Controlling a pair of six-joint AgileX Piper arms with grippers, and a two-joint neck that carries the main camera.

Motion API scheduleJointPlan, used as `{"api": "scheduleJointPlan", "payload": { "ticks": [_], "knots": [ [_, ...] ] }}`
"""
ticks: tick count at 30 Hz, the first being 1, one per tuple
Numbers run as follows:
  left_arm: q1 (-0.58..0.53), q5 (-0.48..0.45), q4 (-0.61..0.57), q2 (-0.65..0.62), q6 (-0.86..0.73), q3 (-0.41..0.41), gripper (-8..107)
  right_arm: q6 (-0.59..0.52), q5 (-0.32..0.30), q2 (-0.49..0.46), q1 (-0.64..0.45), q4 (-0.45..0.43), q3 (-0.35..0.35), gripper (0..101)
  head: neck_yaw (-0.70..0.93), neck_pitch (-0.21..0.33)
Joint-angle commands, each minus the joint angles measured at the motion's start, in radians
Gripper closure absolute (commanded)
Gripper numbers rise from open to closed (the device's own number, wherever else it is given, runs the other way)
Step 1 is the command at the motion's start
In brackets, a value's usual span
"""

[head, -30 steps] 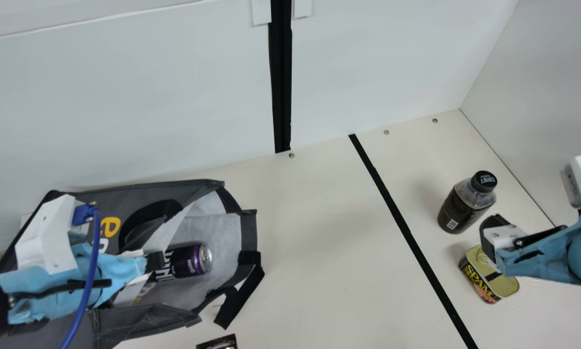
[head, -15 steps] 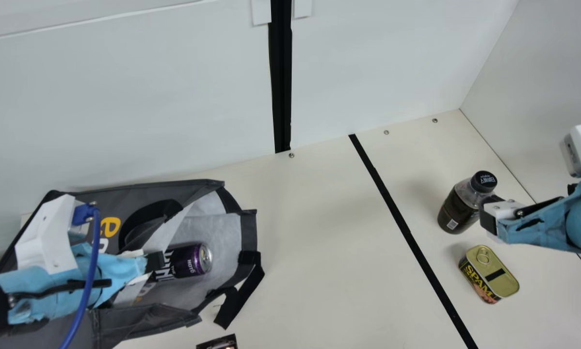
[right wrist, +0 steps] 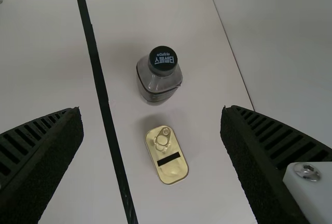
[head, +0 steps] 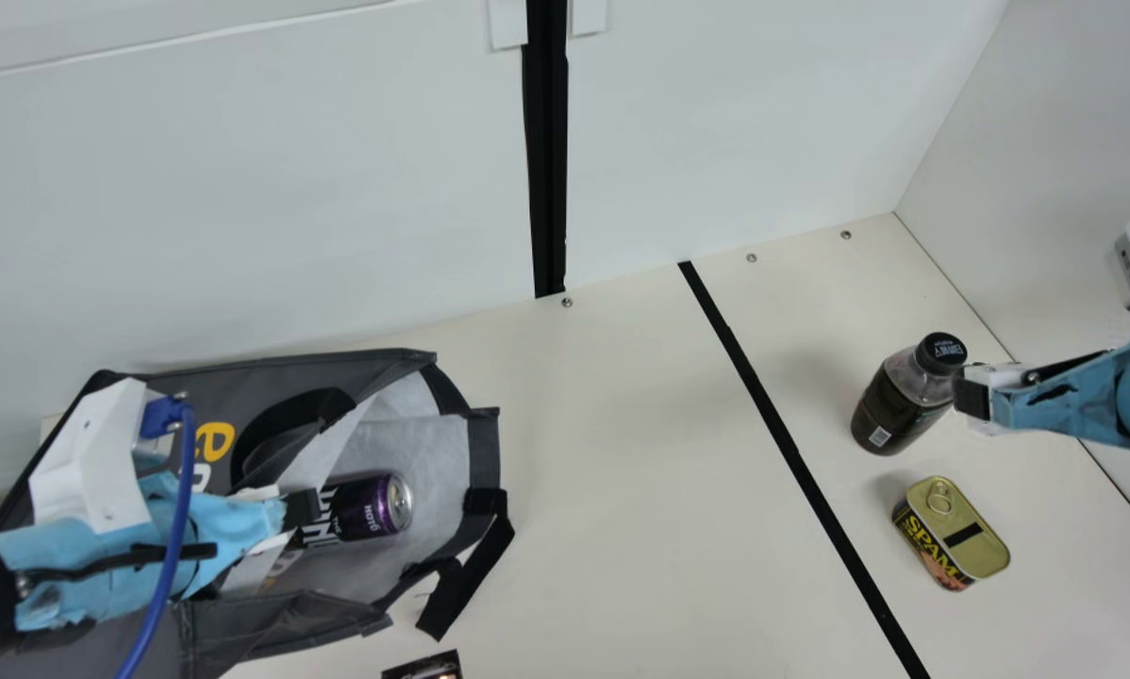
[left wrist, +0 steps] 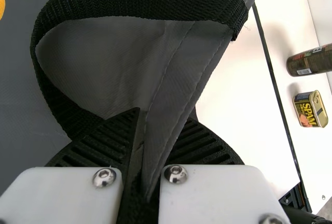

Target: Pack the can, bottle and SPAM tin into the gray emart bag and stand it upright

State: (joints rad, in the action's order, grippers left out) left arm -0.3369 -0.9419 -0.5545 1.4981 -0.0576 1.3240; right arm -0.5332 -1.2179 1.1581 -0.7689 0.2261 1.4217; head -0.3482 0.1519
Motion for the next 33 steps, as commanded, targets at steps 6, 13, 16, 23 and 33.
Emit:
{"api": "scheduleJointPlan", "payload": {
  "ticks": [6,13,16,23,33],
  "knots": [
    [0.0,0.0,0.0,0.0,0.0,0.0,107,-0.007,-0.002,0.061,-0.004,0.0,0.028,6,-0.001,0.023],
    [0.0,0.0,0.0,0.0,0.0,0.0,107,-0.012,-0.002,0.123,-0.001,-0.007,0.06,6,-0.001,0.023],
    [0.0,0.0,0.0,0.0,0.0,0.0,107,-0.013,-0.002,0.152,0.0,-0.001,0.07,6,-0.001,0.023],
    [0.0,0.0,0.0,0.0,0.0,0.0,107,-0.017,-0.002,0.219,0.01,0.003,0.095,6,-0.001,0.023],
    [0.0,0.0,0.0,0.0,0.0,0.0,107,-0.025,-0.002,0.326,0.044,-0.008,0.151,6,-0.001,0.023]
  ]
}}
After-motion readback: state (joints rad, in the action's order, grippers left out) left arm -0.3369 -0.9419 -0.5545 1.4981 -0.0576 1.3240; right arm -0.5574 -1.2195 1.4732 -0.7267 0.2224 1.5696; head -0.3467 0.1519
